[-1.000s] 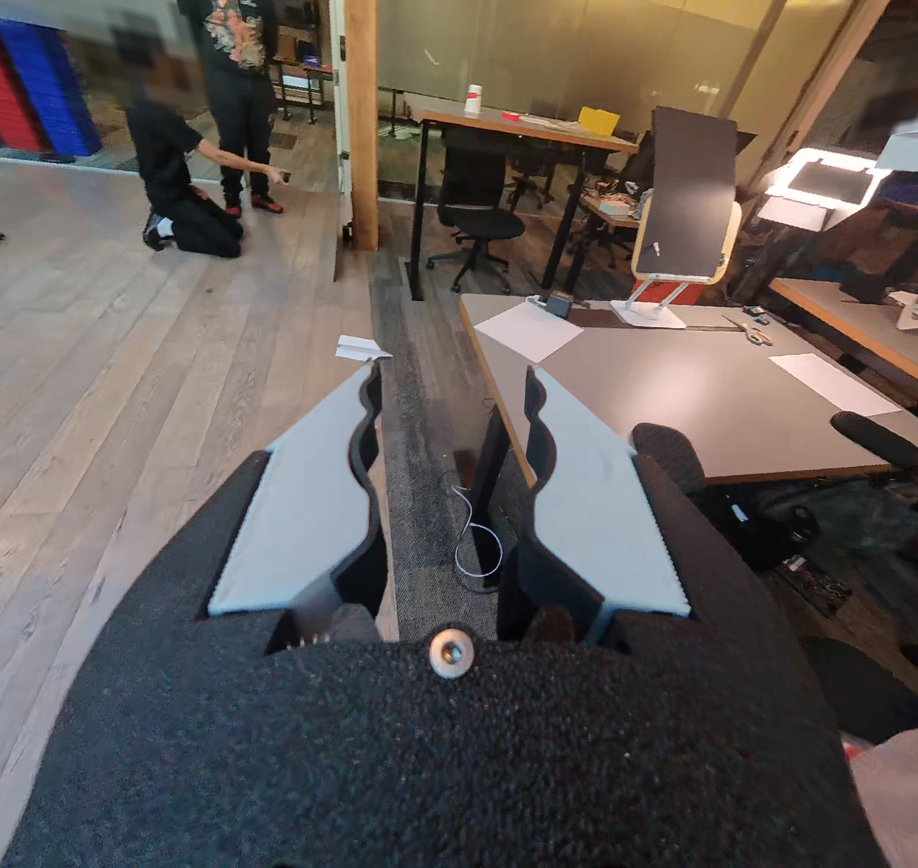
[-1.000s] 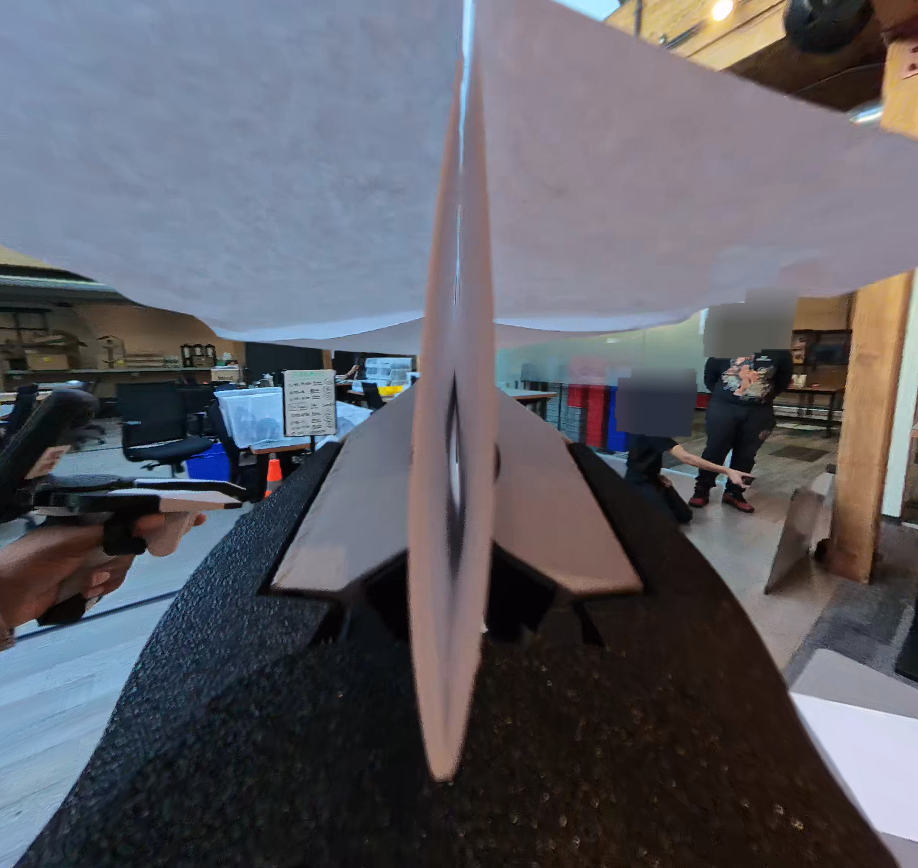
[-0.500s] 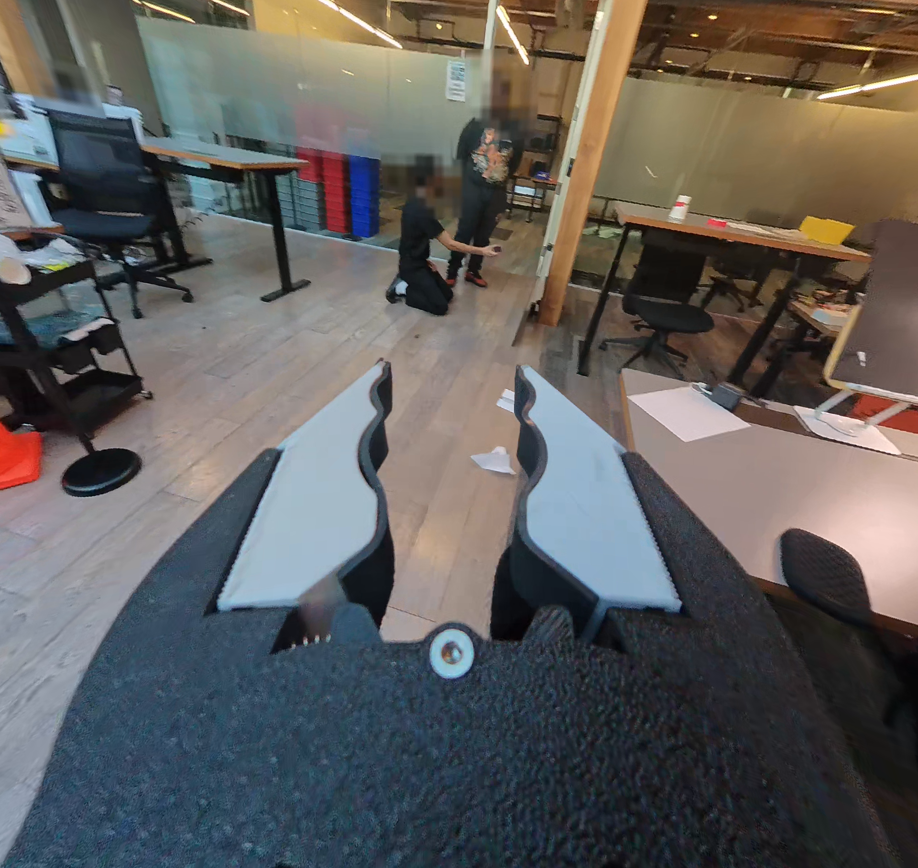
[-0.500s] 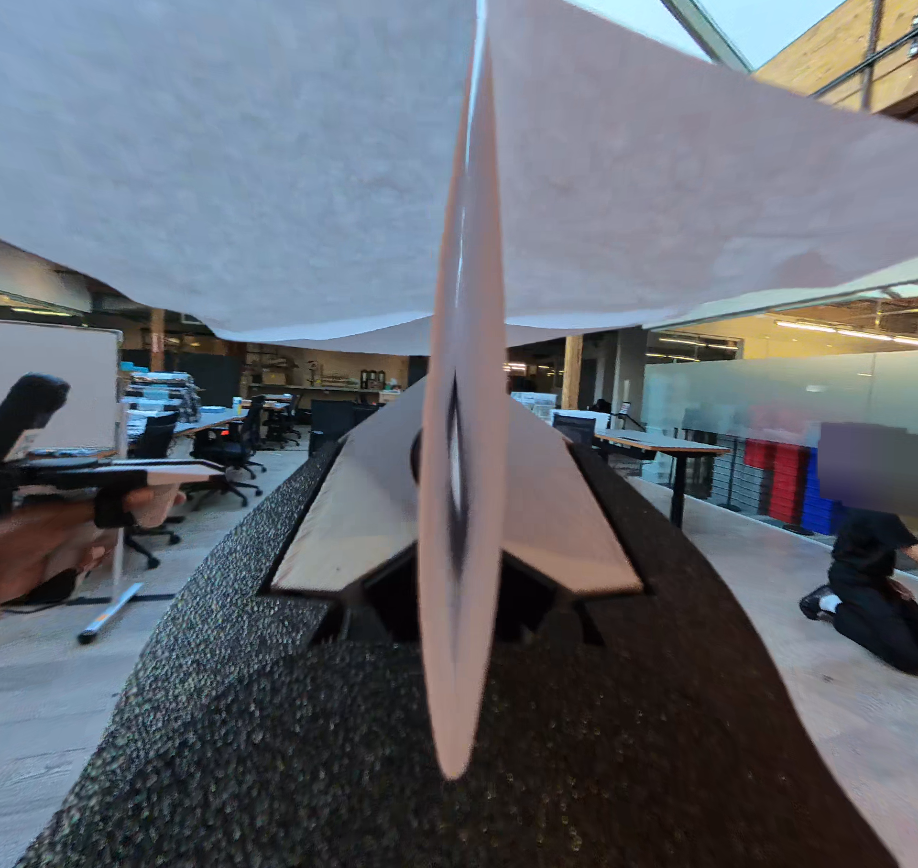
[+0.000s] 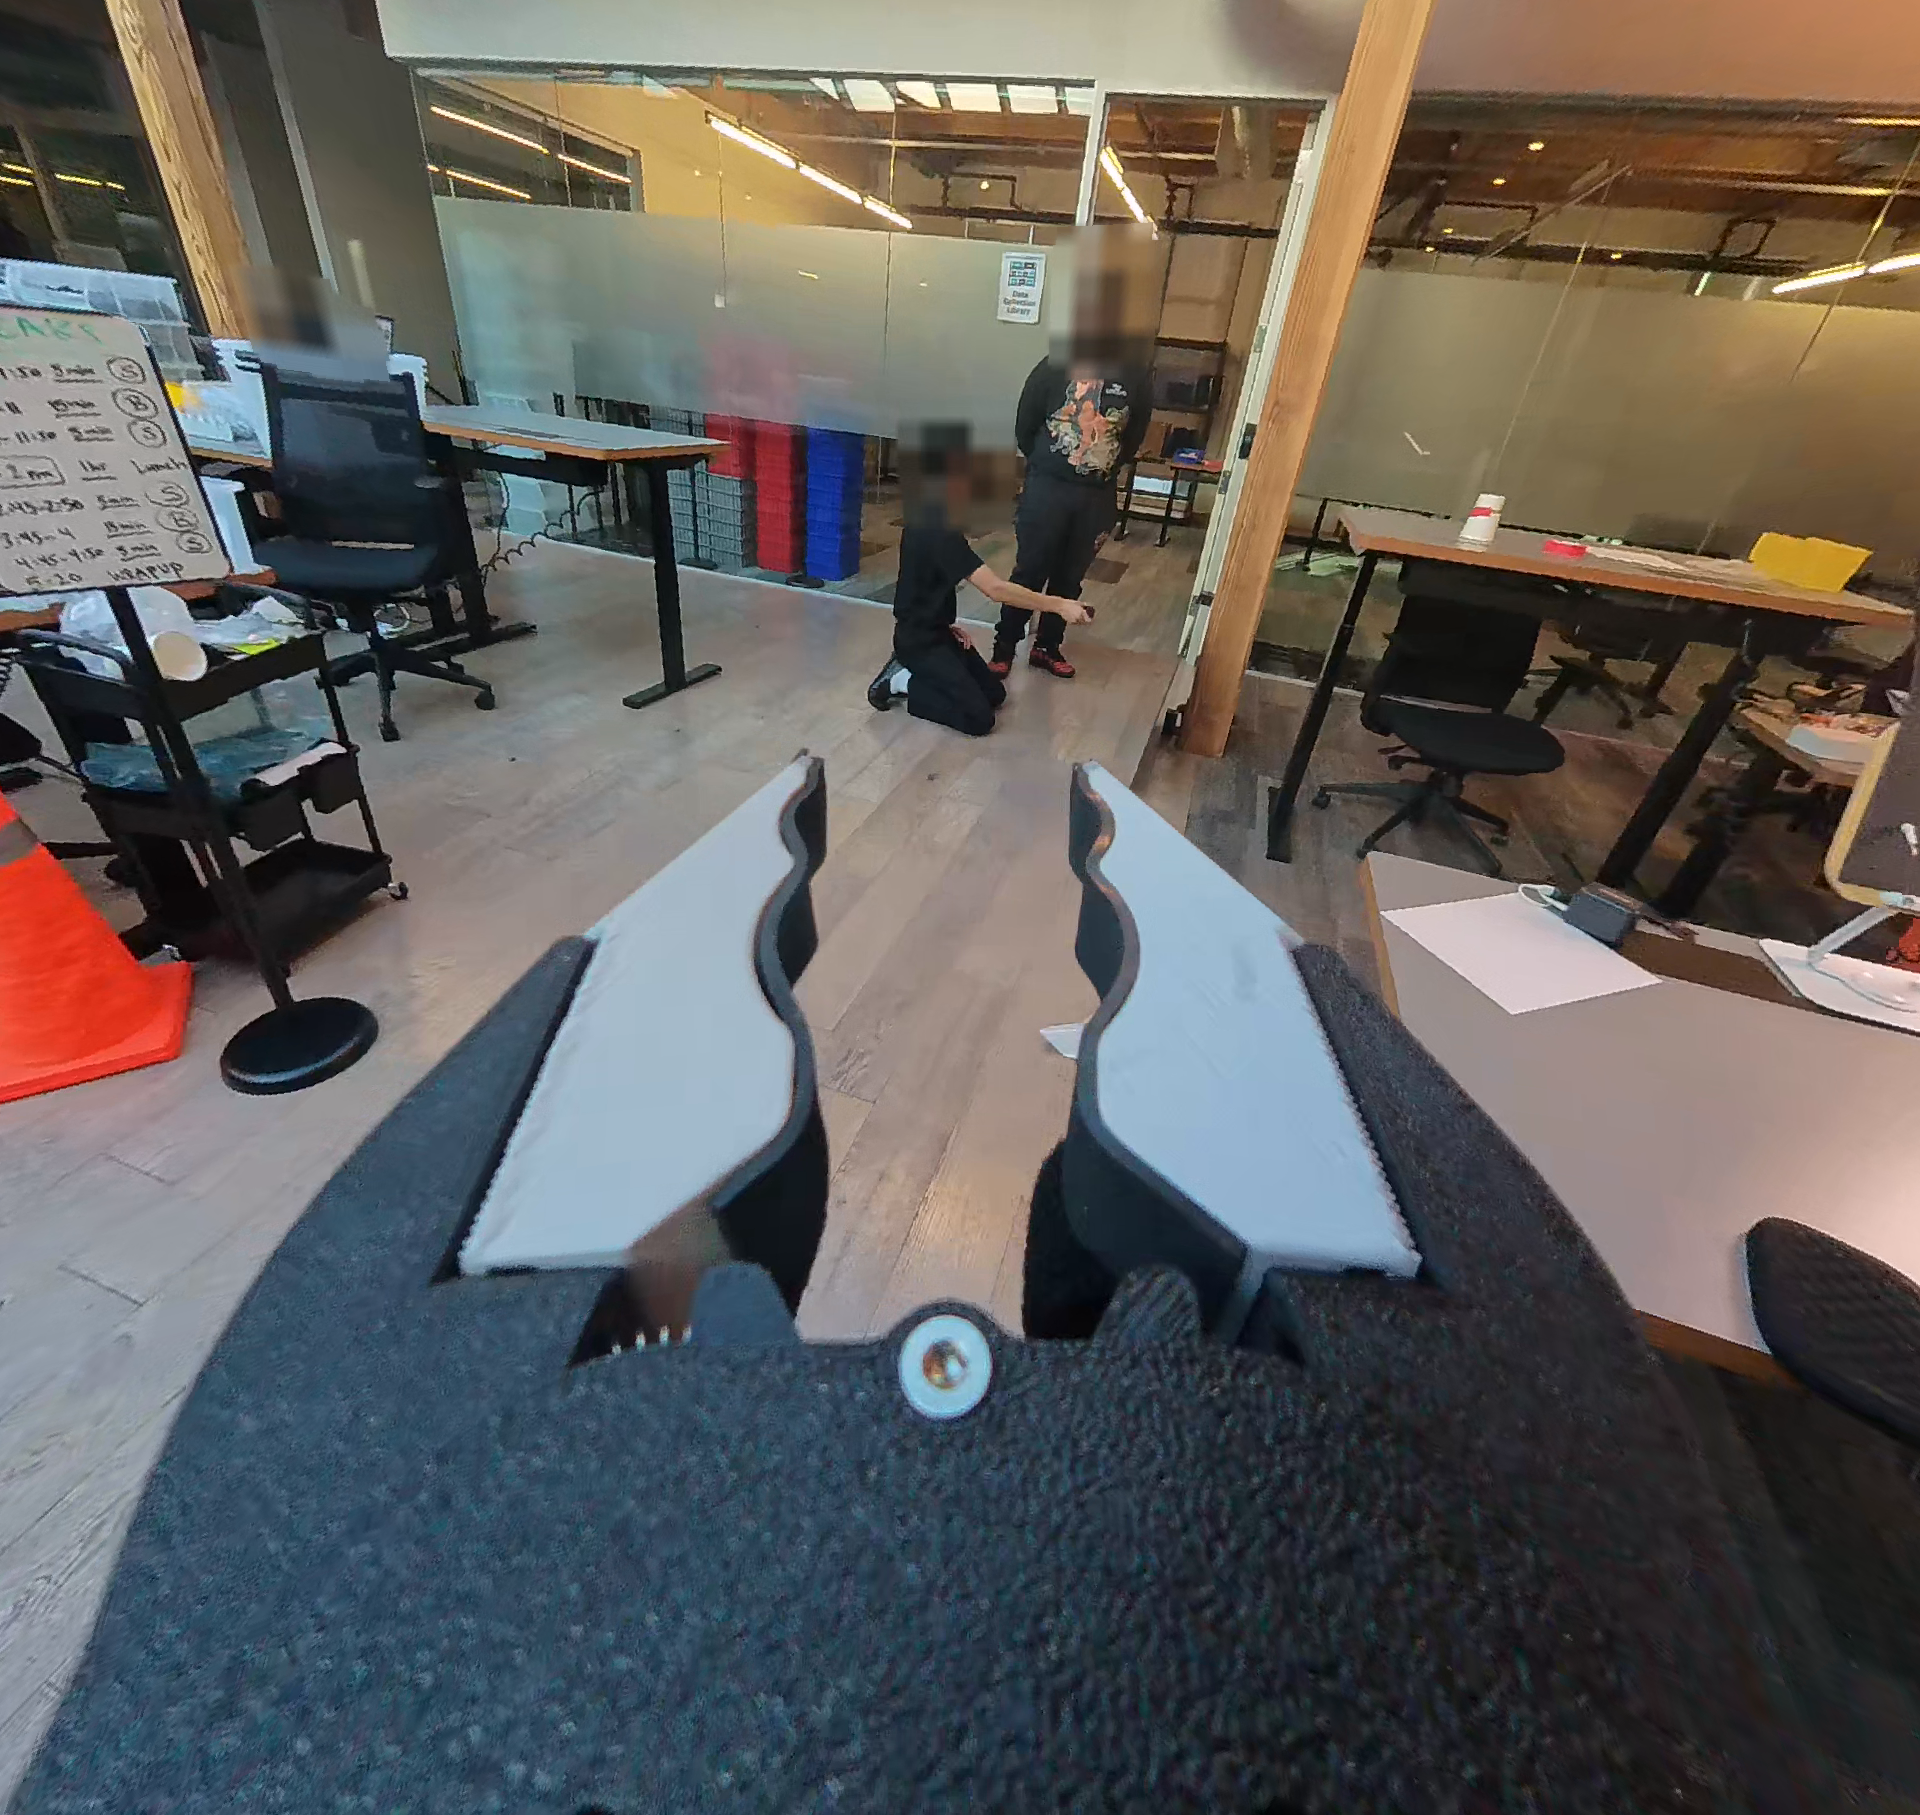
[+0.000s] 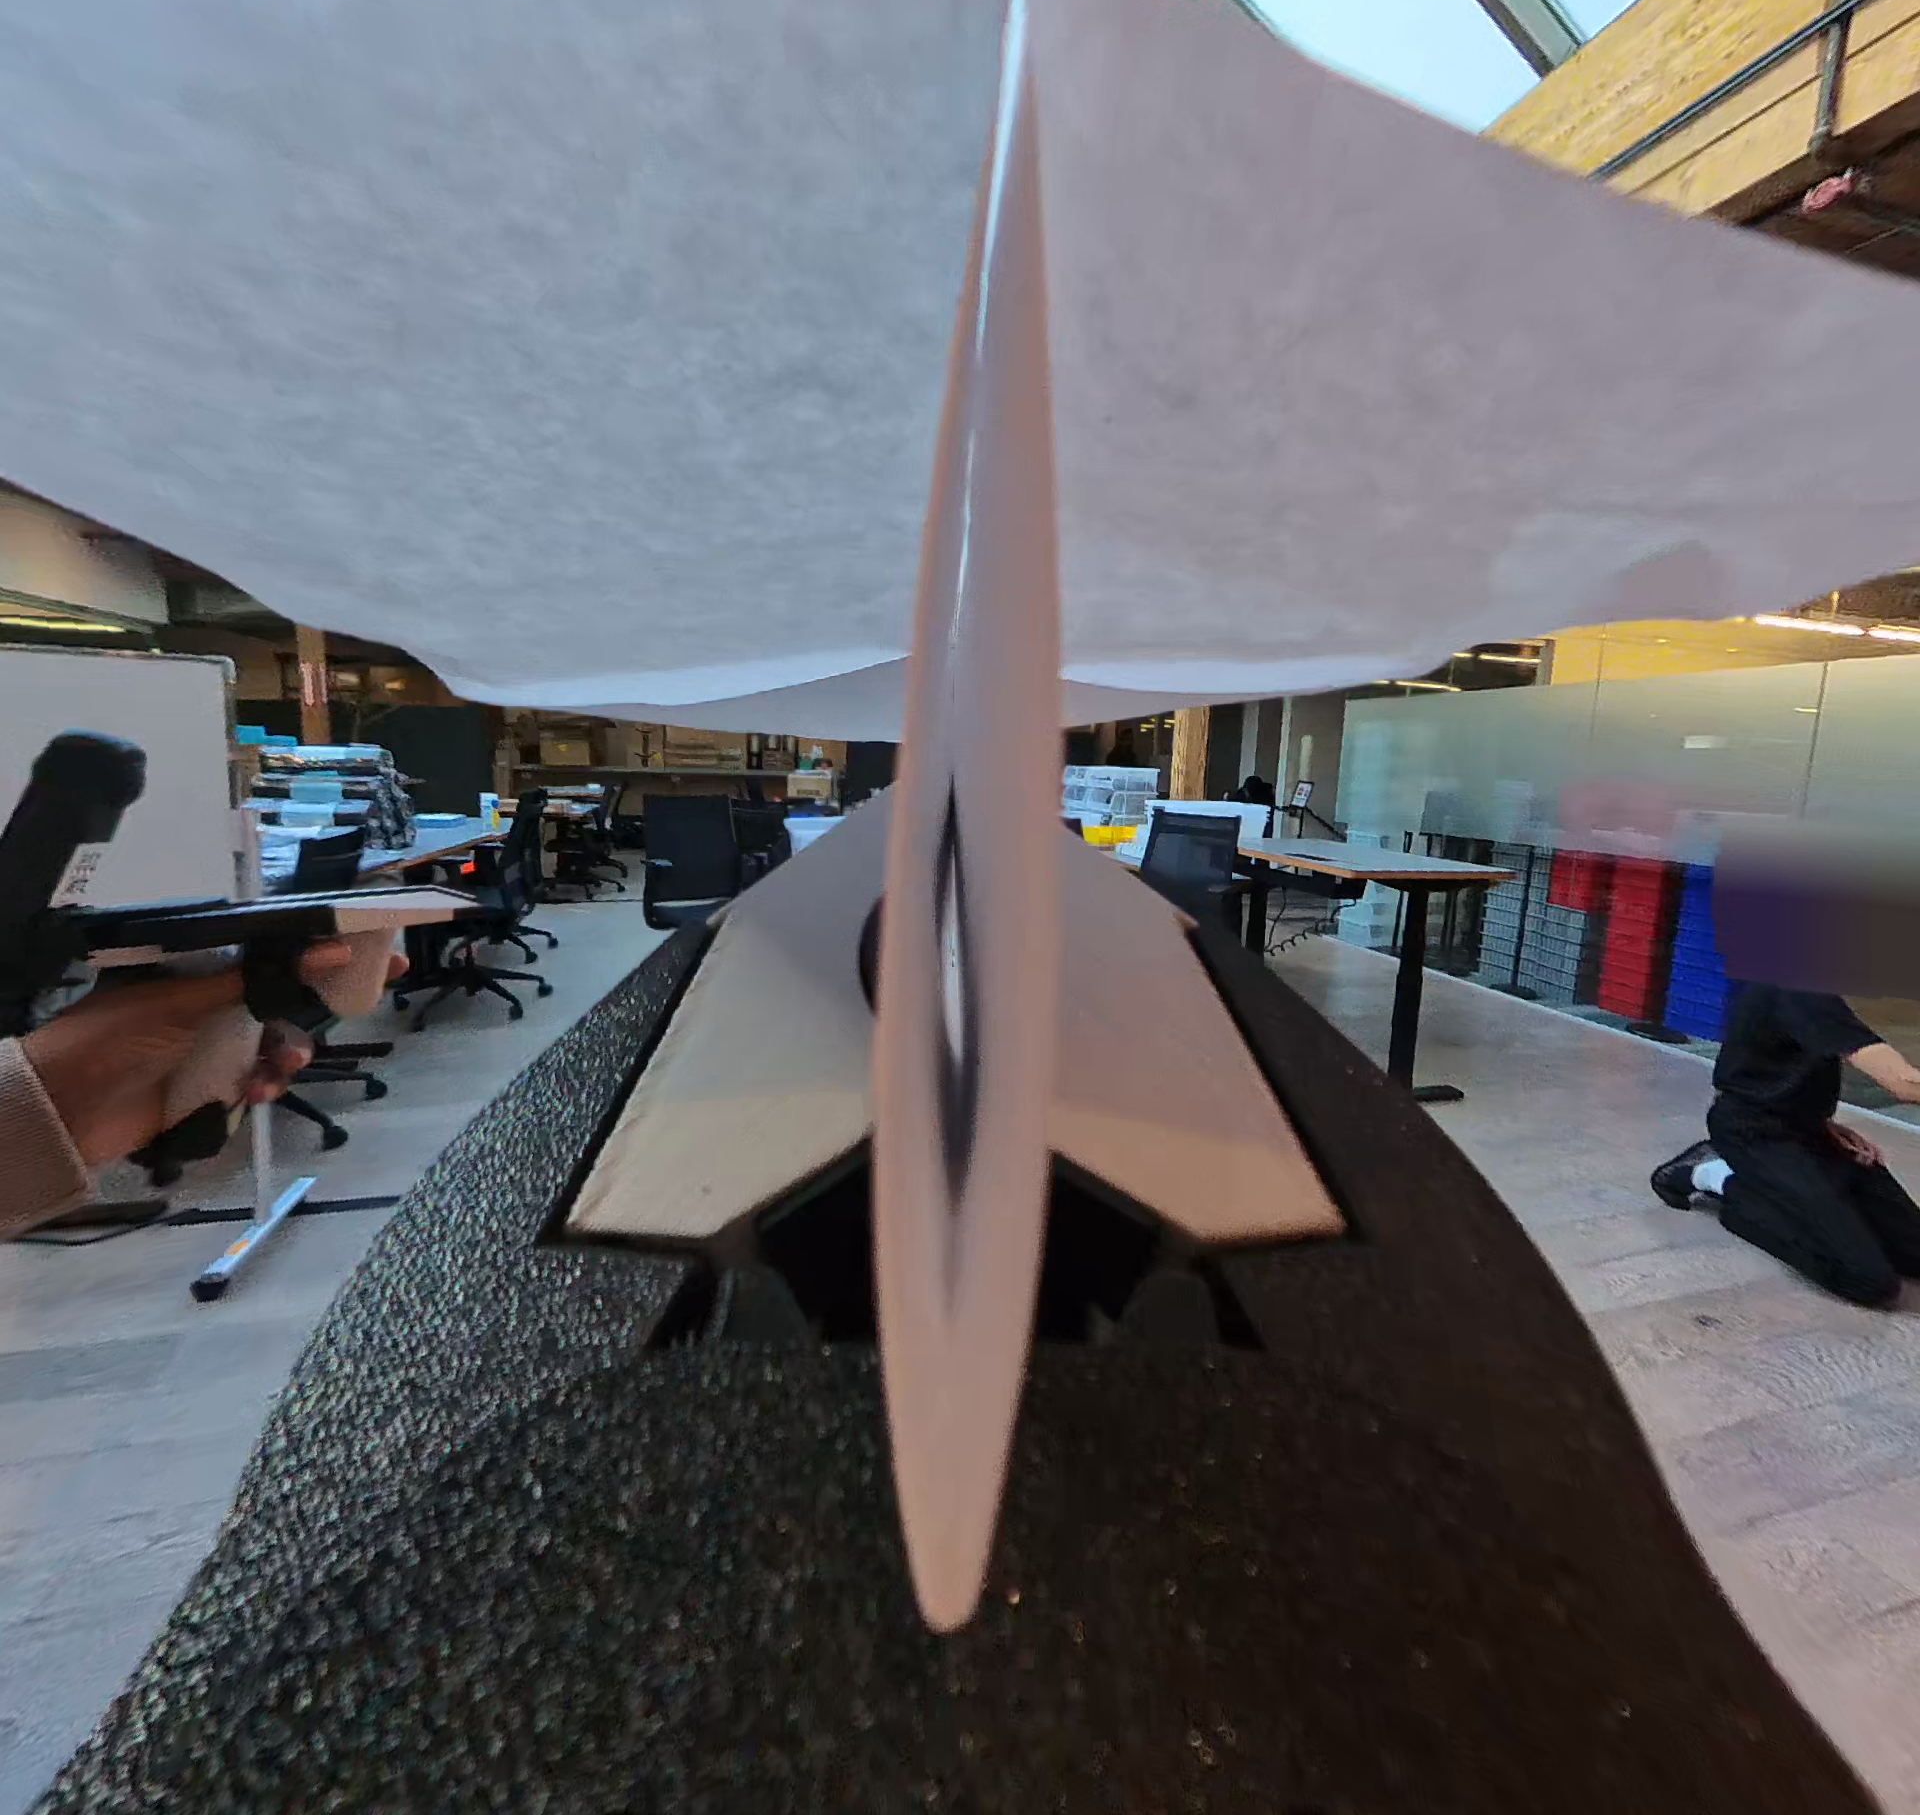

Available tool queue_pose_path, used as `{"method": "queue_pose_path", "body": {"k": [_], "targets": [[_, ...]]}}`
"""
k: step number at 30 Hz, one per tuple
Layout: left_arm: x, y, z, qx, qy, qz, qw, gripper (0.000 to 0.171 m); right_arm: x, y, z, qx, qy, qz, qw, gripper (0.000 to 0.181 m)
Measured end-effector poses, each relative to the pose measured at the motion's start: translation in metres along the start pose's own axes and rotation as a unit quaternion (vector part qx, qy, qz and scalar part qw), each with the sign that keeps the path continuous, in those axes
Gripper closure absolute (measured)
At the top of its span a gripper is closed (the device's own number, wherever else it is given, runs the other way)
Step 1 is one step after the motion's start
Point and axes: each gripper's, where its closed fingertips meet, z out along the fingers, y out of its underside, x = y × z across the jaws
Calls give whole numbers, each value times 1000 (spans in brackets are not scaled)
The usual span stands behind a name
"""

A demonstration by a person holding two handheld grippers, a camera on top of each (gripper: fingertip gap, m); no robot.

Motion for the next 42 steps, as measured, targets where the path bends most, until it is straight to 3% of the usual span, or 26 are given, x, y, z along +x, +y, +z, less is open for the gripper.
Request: {"method": "queue_pose_path", "body": {"k": [7, 16, 22, 25, 30, 35, 42], "targets": [[-11, 32, 39, -28, 26, 11, 999, 125, -1, -5, 12, -15, 35, -29, 999, 181], [25, 27, 68, -33, 20, 16, 999, 124, 89, -24, -10, 19, 67, -19, 997, 181], [67, 23, 48, -27, -73, 43, 996, 125, 162, -18, -8, 46, -20, 5, 999, 181], [94, 26, 34, -26, -154, 43, 987, 124, 199, -9, -9, 52, -61, 67, 995, 181], [119, 2, 33, -13, -224, 45, 974, 118, 236, -16, -9, 53, -115, 75, 989, 181], [117, -28, 37, 5, -252, 43, 967, 113, 247, -74, -7, 97, -143, 41, 984, 181], [98, -82, 34, 42, -258, 79, 962, 113, 232, -216, -36, 199, -136, -65, 968, 181]]}}
